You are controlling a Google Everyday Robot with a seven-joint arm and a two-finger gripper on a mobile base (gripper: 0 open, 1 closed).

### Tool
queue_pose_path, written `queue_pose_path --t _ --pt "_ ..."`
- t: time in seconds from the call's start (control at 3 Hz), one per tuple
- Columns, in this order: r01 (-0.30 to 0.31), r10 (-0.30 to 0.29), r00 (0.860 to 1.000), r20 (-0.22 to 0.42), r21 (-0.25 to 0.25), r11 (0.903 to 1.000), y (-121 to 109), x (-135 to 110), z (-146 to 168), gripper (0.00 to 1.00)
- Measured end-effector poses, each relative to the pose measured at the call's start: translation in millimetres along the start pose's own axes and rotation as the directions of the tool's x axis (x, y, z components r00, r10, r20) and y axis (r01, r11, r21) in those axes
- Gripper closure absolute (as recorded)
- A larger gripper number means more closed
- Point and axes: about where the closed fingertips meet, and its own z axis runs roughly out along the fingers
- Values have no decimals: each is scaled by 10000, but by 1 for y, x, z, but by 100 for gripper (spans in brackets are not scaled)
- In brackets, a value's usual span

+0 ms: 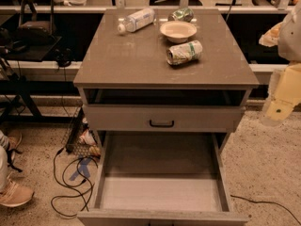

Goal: Place 7up can into middle drawer

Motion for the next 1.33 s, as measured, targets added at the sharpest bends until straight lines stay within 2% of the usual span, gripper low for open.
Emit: queue_pose_path --t 0.33,0.67,1.0,1.33 --pt "0 0 10000 0 0 10000 0 0 0 0" --pt "-21 22 10000 -70 121 9999 -22 -3 17 0" --pt "-791 792 9969 -24 239 9966 -54 -4 56 0" --pt "-784 784 9969 6 229 9967 -55 -5 58 0"
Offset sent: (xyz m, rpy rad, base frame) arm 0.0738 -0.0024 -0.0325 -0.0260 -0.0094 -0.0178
